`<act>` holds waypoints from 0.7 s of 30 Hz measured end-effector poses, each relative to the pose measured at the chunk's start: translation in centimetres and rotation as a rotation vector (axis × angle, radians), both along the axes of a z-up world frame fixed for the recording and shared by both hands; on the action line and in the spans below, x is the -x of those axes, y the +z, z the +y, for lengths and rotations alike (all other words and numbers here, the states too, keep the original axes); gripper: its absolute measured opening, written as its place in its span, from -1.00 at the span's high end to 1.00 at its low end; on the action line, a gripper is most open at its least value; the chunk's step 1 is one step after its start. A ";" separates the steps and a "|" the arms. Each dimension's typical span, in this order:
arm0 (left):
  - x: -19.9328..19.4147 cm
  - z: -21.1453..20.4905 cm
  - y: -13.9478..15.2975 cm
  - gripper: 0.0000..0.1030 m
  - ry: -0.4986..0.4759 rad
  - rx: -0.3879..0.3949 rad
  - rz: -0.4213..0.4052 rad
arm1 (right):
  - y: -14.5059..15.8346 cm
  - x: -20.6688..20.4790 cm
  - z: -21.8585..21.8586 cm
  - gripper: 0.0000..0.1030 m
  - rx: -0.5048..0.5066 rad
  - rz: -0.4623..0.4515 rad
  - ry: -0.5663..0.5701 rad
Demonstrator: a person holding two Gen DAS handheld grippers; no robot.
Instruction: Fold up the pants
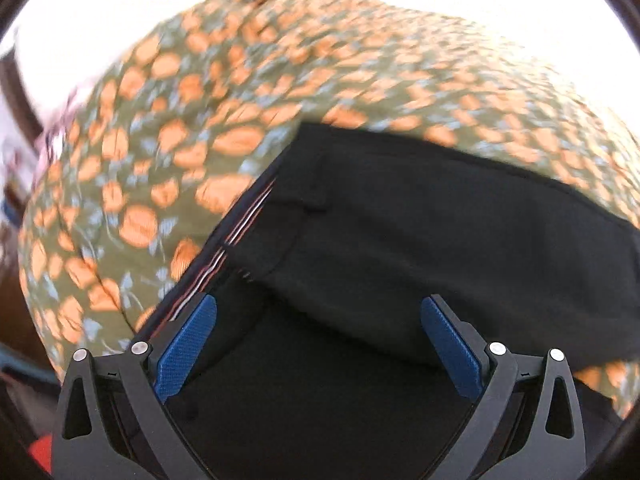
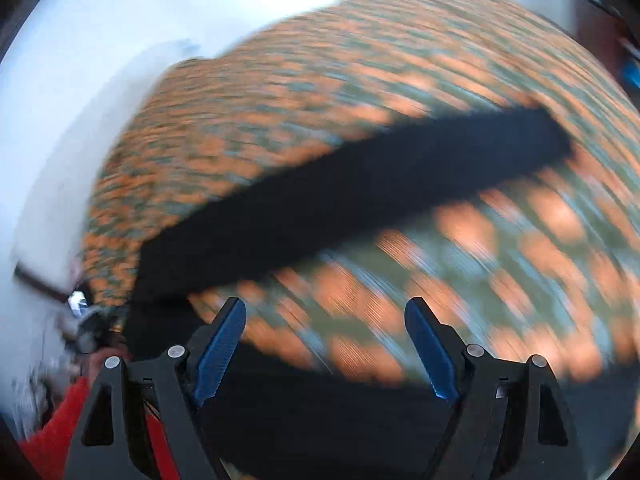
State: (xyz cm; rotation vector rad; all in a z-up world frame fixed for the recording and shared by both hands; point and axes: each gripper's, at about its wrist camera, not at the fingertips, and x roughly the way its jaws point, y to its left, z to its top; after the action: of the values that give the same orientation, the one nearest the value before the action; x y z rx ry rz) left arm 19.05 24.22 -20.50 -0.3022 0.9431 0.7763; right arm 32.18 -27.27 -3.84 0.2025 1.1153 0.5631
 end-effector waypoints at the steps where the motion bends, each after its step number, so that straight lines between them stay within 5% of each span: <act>1: 0.4 0.6 -0.8 -0.99 0.007 0.012 -0.015 | -1.1 -2.3 2.1 -0.58 -0.019 -0.006 0.040; 5: 2.6 1.9 -2.9 -0.99 0.005 0.093 -0.166 | -7.0 -9.3 3.6 -0.58 0.044 0.041 0.073; 10: 2.4 1.2 -3.0 -0.99 0.000 0.061 -0.177 | -12.6 -15.1 -4.6 -0.58 0.187 0.074 -0.009; 16: 2.3 1.3 -3.6 -0.99 -0.006 0.047 -0.196 | -11.6 -19.4 -19.1 -0.57 0.435 0.038 -0.291; 21: 2.1 1.0 -3.8 -0.99 -0.008 0.023 -0.183 | -9.1 -22.9 -21.8 -0.57 0.312 -0.026 -0.323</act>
State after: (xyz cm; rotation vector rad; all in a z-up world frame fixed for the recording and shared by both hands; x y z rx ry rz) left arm 16.94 25.26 -24.26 -0.3826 0.7808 0.7180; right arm 55.10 -49.11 -12.97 0.0999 1.1019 0.1004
